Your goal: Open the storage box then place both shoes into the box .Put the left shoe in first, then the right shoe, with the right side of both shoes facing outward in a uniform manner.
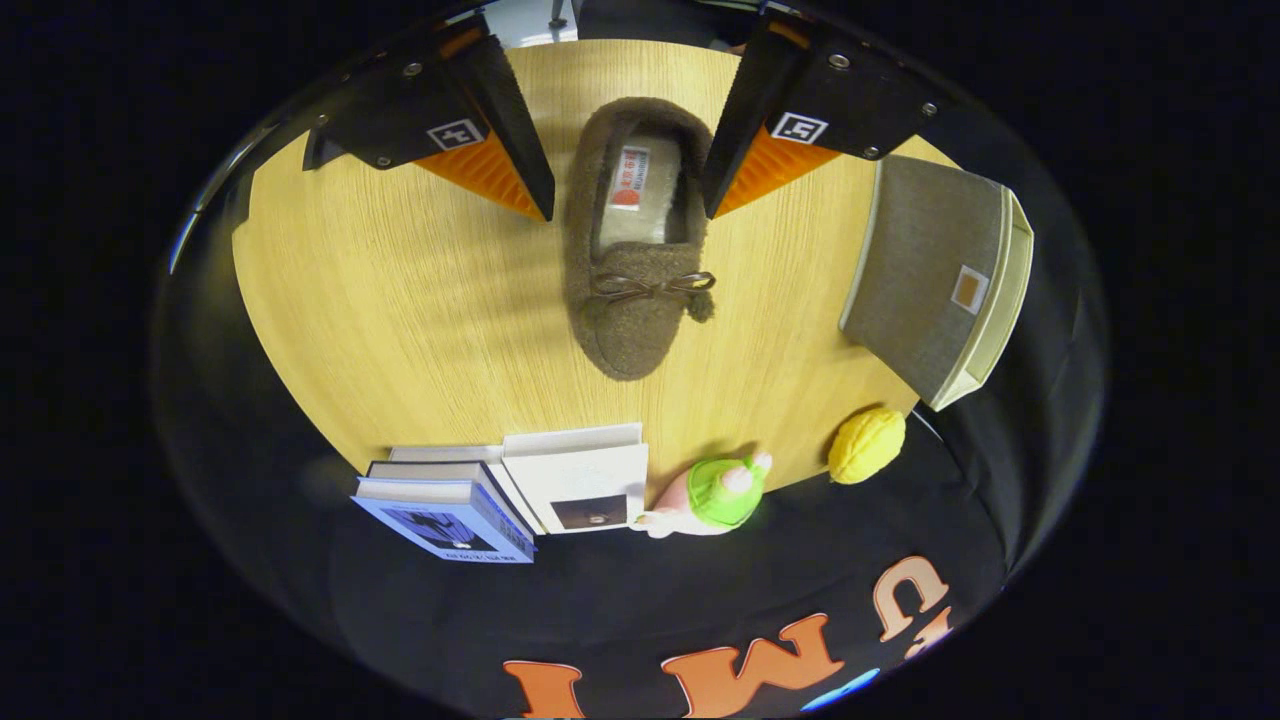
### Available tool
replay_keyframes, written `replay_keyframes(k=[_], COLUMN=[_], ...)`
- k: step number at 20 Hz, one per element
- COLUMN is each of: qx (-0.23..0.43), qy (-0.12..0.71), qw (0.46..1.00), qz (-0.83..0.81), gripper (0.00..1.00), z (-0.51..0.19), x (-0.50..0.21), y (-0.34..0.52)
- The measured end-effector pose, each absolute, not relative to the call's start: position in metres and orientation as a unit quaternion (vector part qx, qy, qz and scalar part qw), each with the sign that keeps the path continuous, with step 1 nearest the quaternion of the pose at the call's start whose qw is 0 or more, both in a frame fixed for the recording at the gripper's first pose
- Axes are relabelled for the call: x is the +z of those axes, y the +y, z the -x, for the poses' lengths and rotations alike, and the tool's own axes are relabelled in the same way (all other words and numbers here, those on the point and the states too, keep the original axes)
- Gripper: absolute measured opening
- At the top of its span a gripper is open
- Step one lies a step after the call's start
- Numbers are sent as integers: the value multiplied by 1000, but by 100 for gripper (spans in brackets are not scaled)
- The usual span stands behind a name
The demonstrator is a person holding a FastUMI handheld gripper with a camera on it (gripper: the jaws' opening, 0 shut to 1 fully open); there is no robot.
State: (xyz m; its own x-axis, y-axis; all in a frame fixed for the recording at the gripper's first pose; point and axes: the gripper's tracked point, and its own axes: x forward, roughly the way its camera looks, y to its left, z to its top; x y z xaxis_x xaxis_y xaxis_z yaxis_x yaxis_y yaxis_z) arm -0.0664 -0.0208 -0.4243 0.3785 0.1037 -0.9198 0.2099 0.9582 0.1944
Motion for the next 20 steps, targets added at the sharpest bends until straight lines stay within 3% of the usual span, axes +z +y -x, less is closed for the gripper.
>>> replay_keyframes(k=[6,15,20], qx=[-82,-116,-115], qy=[553,512,530], qw=[812,835,823], qz=[-167,-165,-171], gripper=[68,17,5], z=[51,23,26], x=[-464,-483,-478], y=[-44,-45,-35])
